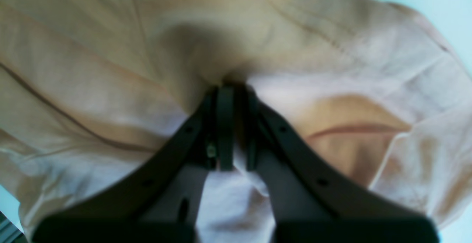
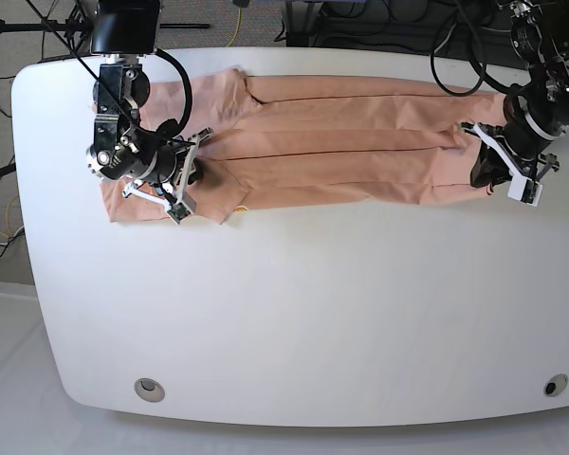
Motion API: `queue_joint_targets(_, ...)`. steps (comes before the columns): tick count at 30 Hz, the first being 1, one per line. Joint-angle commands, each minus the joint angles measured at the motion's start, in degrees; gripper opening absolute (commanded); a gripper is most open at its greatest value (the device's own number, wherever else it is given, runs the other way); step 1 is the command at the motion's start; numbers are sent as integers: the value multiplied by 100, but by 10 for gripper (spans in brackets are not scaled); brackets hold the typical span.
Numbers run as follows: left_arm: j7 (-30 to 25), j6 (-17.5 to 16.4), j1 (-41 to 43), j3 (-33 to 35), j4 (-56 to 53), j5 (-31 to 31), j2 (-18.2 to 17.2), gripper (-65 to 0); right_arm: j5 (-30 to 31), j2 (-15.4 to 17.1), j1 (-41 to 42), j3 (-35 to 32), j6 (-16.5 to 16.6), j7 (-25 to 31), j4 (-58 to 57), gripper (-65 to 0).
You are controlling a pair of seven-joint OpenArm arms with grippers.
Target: Fold the T-shirt properly
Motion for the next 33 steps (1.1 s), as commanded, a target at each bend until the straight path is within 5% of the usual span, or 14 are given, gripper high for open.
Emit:
queue_joint_targets(1, -344, -33, -37, -214, 92, -102, -256, -539, 28, 40, 70, 11, 8, -26, 132, -612)
queue_joint_targets(7, -416, -21, -44, -348, 37, -110, -361, -300, 31, 37, 62, 12, 8, -16, 112, -612)
queue_joint_targets(11, -365, -13, -65, -360, 3, -105, -353, -265, 23, 38, 62, 7, 8, -33, 113, -611)
queue_joint_targets(21, -532, 53, -242, 298, -41, -41, -167, -363, 14, 14, 51, 20, 8, -156, 184, -615)
queue_joint_targets(27, -418, -4, -149, 1402, 153, -52, 314, -576, 5, 19, 66, 10, 8, -198, 191, -616)
queue_joint_targets(33, -228, 13, -121, 1781, 333, -37, 473, -638, 4, 22, 66, 12, 8, -181, 157, -617)
